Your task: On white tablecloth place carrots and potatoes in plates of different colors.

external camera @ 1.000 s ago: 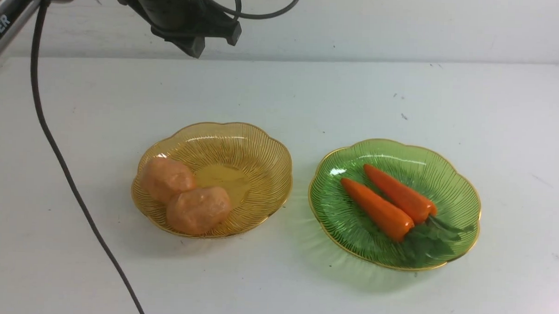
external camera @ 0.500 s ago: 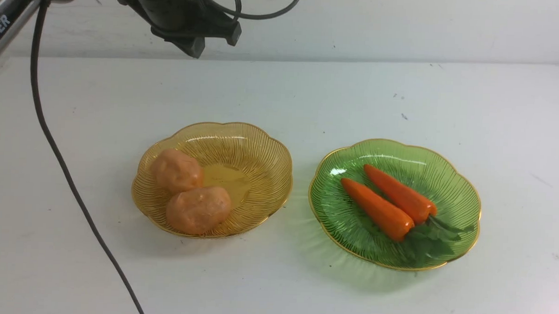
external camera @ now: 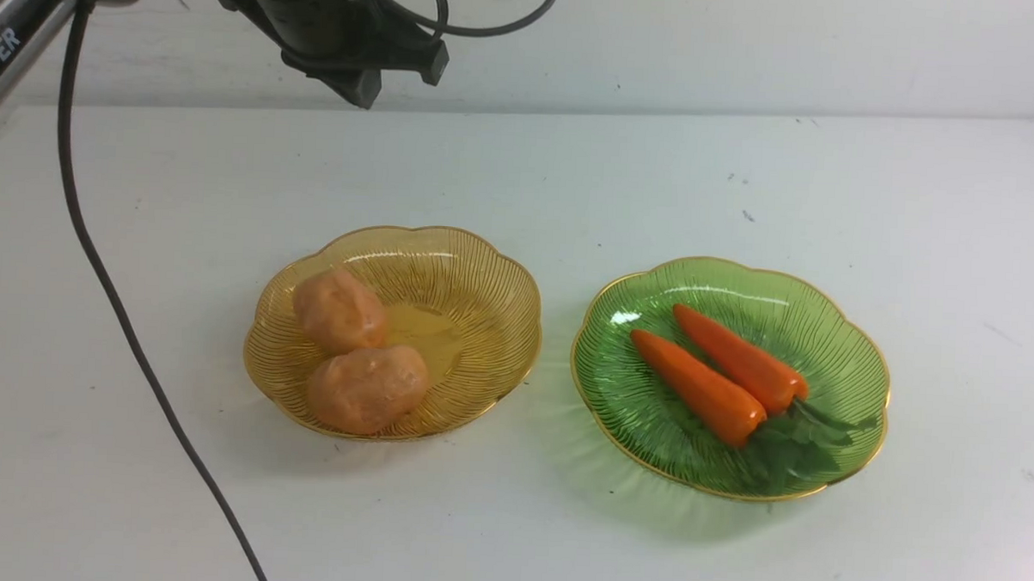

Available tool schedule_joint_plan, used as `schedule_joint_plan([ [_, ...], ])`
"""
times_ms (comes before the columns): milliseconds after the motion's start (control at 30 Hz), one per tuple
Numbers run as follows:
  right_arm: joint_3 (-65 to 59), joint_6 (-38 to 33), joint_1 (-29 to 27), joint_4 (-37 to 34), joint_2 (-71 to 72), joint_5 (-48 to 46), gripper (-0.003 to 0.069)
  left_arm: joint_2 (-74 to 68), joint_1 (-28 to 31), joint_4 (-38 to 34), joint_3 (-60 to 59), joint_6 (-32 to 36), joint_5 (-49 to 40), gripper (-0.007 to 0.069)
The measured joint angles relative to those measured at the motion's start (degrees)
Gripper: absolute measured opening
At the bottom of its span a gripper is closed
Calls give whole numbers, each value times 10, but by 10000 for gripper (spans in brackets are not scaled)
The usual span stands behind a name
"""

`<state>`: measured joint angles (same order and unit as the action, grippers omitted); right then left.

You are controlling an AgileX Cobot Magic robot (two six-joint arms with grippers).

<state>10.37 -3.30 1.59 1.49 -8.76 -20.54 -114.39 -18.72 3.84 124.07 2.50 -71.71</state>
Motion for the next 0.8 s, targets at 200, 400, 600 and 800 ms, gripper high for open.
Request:
schedule_joint_plan([
  [200, -113, 0, -48, -9, 91, -40, -15, 76, 0, -19, -55, 1, -1, -4],
  [400, -118, 0, -38, -46, 93, -21, -15, 228, 0, -19, -160, 11, -1, -4],
  [600, -118, 0, 3, -49, 93, -20, -15, 426, 0, -19, -316, 11, -1, -4],
  [800, -118, 0, 15, -52, 93, -20, -15, 599, 0, -19, -487, 1, -3, -4],
])
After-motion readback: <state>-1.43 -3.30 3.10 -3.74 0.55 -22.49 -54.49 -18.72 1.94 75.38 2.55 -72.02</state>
